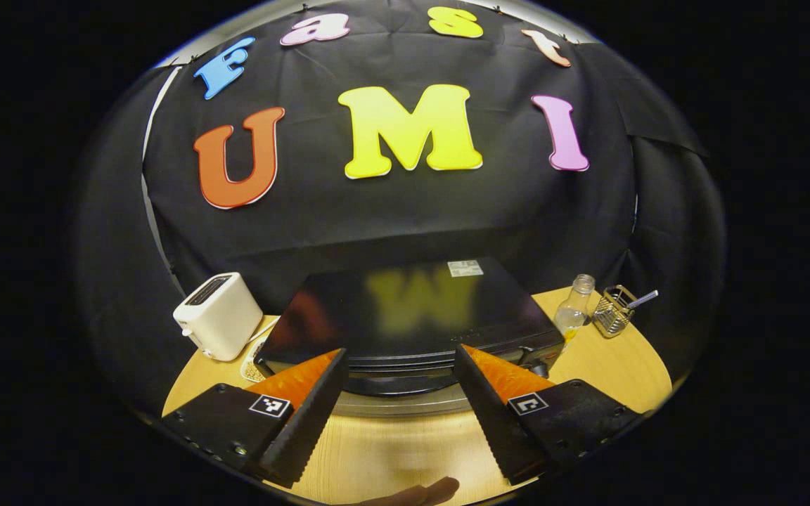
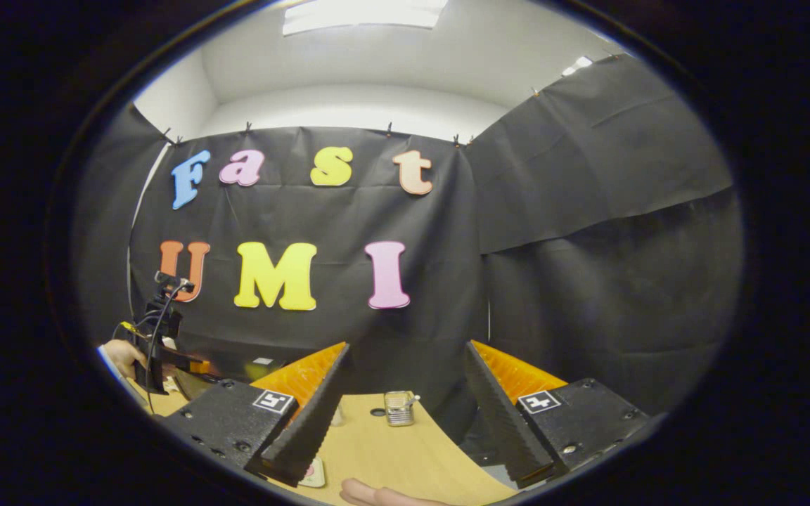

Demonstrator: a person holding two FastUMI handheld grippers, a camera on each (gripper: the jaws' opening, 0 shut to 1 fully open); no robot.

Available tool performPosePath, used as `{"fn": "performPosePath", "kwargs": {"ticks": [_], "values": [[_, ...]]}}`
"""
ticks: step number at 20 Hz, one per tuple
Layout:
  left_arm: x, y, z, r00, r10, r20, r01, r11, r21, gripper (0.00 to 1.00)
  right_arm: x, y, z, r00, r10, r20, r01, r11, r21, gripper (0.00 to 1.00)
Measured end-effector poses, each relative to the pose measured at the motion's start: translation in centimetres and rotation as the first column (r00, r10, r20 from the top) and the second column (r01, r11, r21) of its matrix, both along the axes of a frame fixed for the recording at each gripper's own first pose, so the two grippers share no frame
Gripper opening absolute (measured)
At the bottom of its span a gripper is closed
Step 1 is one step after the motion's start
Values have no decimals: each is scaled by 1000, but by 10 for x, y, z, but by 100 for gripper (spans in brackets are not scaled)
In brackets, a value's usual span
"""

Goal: Open the electric oven with the left hand, put the food in, and close the electric oven.

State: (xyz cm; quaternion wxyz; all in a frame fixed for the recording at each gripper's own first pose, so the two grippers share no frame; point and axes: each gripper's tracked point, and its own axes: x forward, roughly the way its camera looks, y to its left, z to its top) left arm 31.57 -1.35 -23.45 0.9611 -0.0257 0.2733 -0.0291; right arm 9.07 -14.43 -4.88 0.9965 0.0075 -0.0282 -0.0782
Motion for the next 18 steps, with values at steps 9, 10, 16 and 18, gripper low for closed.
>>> {"fn": "performPosePath", "kwargs": {"ticks": [9,10,16,18], "values": [[12,-4,-27,997,4,-77,-9,998,-68,97,1,2,-8,999,31,-21,-31,1000,-5,100],[12,-3,-27,997,3,-72,-8,998,-68,95,-1,3,-7,999,35,-27,-35,999,-3,100],[0,-2,-26,998,-7,-68,2,998,-69,96,-13,4,-4,999,24,-37,-24,1000,-4,100],[-11,-1,-27,998,-10,-59,7,998,-56,96,-19,7,-5,999,30,-45,-30,1000,-6,100]]}}
